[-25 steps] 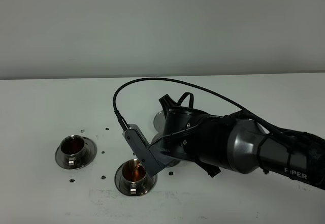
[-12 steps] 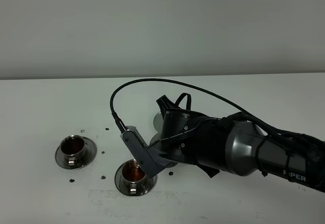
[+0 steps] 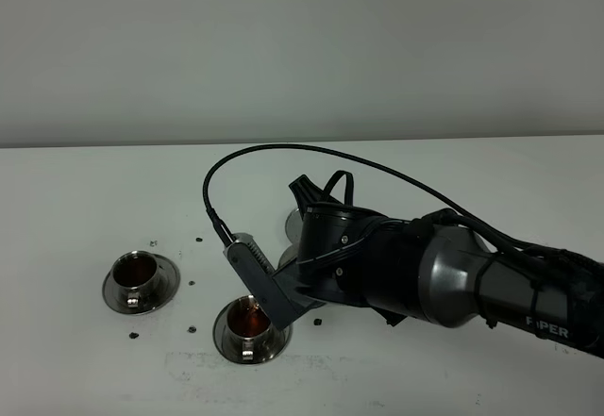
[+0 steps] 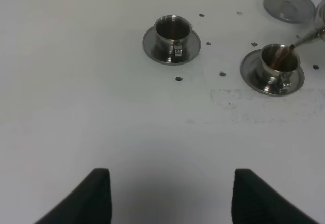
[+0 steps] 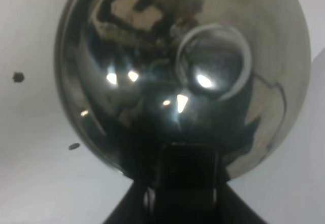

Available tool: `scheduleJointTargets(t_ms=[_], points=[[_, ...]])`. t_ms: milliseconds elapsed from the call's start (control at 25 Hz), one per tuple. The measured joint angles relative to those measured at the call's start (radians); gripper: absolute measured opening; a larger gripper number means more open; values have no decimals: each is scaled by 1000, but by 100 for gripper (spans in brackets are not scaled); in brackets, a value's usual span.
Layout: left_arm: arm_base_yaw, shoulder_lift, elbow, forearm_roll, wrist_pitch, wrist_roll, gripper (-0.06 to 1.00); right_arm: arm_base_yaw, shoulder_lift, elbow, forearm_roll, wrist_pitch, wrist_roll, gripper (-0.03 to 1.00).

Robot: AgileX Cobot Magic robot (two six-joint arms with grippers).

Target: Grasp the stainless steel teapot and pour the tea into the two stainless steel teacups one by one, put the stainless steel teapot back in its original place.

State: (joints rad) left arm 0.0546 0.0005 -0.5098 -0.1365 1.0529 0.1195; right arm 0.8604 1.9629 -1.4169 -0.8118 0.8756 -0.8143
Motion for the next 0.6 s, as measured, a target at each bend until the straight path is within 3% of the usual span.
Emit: scheduleJointTargets(t_ms=[600], points=[[0, 0, 0, 0, 0, 1, 57, 0, 0, 0, -26, -10, 2, 20]])
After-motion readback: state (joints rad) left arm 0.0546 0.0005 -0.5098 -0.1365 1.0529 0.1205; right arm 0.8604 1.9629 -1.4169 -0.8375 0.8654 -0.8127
